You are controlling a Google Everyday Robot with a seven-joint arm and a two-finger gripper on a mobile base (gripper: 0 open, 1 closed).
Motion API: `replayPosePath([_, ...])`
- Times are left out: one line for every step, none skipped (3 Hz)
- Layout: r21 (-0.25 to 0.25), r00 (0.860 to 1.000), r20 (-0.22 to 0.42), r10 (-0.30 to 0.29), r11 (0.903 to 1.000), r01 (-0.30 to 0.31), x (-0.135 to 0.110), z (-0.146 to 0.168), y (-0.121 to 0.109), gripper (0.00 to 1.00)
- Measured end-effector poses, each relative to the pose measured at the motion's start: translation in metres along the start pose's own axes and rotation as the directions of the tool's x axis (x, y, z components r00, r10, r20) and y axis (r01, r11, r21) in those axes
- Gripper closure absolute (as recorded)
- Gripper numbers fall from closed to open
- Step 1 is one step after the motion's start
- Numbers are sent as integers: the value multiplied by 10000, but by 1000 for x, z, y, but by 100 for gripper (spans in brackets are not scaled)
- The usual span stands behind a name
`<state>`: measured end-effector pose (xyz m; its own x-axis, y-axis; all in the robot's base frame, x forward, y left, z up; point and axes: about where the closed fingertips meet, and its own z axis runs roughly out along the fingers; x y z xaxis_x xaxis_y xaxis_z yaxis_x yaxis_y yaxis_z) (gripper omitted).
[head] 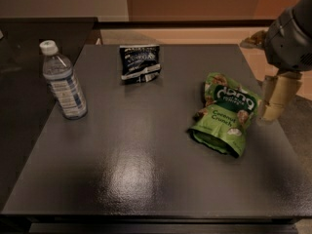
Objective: Move green rice chip bag near blue plastic bottle
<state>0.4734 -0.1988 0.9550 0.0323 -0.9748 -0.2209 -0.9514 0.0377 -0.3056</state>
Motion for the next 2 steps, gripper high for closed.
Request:
replayPosePath([-247,9852,467,-1649,9858,1661,-2,18,-16,0])
replayPosePath([-677,9357,805,-3435,9347,3489,-6,33,-21,0])
